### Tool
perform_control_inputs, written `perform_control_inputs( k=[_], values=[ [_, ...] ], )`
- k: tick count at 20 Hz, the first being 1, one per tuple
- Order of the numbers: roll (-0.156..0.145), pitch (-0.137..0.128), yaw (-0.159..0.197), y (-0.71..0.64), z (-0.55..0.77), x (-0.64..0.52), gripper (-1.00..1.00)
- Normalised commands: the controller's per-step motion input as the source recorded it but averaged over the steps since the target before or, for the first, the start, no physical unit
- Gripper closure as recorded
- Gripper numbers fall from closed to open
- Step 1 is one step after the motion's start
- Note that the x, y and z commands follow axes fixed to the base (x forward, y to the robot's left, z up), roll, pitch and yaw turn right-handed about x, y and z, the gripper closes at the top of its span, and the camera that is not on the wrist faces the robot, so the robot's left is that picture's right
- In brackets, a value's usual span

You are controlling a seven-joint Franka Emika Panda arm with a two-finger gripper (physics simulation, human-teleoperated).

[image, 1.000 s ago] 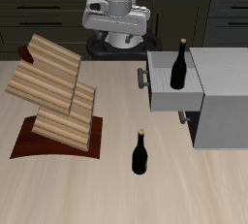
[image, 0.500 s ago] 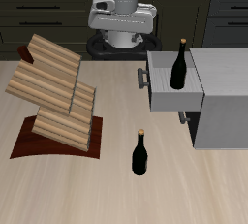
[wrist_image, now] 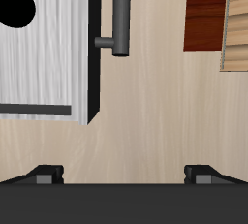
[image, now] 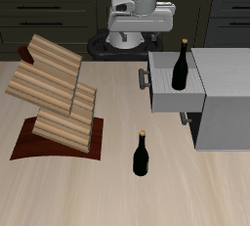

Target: Place the wine bottle from the drawer onto the top layer of the wine rack and close the drawer

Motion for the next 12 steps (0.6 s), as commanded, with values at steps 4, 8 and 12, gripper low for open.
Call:
perform_control_inputs(
  k=[4, 8, 12],
  values=[
    [0.036, 0.002, 0.013, 0.36, -0.05, -0.01, -1.00],
    [-0.001, -0.015, -0.047, 0.48, 0.10, -0.04, -1.00],
    [0.038, -0.058, 0.017, 0.56, 0.14, -0.08, -1.00]
  ],
)
